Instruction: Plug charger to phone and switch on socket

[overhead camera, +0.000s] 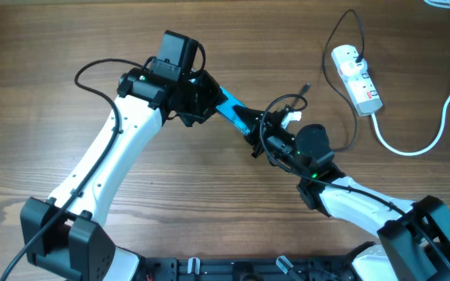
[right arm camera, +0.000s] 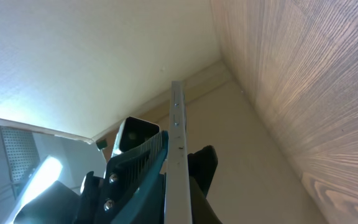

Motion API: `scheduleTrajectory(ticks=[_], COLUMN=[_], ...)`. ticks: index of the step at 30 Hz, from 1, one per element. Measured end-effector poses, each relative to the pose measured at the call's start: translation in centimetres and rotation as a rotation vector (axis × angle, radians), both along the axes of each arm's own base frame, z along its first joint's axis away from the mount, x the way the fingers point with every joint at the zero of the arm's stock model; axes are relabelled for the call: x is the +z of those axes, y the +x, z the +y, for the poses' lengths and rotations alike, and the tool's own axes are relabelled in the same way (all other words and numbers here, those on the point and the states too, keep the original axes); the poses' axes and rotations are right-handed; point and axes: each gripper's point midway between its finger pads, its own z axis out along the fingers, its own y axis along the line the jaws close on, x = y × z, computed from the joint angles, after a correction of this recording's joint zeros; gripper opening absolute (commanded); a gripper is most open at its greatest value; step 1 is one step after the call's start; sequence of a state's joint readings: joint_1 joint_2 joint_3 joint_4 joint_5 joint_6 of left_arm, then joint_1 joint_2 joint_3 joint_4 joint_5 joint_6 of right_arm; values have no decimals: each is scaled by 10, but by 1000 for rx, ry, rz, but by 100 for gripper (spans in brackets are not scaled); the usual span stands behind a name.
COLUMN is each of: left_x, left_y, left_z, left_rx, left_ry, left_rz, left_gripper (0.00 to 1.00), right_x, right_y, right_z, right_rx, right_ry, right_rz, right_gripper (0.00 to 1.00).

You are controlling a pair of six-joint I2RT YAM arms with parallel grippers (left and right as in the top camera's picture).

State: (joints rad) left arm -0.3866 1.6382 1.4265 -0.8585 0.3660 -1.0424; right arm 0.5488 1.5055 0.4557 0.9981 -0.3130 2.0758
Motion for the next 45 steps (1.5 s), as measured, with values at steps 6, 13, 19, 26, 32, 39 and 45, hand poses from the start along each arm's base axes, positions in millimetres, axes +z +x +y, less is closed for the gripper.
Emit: scheduleTrajectory(ticks=[6, 13, 19, 26, 32, 39, 45], left_x=[1, 7, 13, 19, 17, 13, 3], left_y=[4, 11, 12, 16, 15, 17, 13], left_z=[-2, -8, -14, -17, -16, -9, -2], left_rx=[40, 43, 44, 42, 52, 69, 82], left_ry=[-19, -60, -116, -153, -154, -163, -153], left_rz=[7, -17, -9, -20, -7, 23, 67], left_gripper=[34, 27, 4, 4, 4, 4, 4], right_x=[1, 7, 13, 17, 13, 8, -5], right_y=[2, 10, 18, 22, 21, 20, 14], right_z=[-1, 1, 0, -2, -2, 2, 8], right_rx=[-11, -26, -47, -65, -58, -45, -18], right_ry=[-1, -3, 23, 25, 8, -13, -48], right_rz=[-1, 2, 28, 24, 52, 85, 141], right_gripper=[4, 4, 4, 4, 5, 14, 14])
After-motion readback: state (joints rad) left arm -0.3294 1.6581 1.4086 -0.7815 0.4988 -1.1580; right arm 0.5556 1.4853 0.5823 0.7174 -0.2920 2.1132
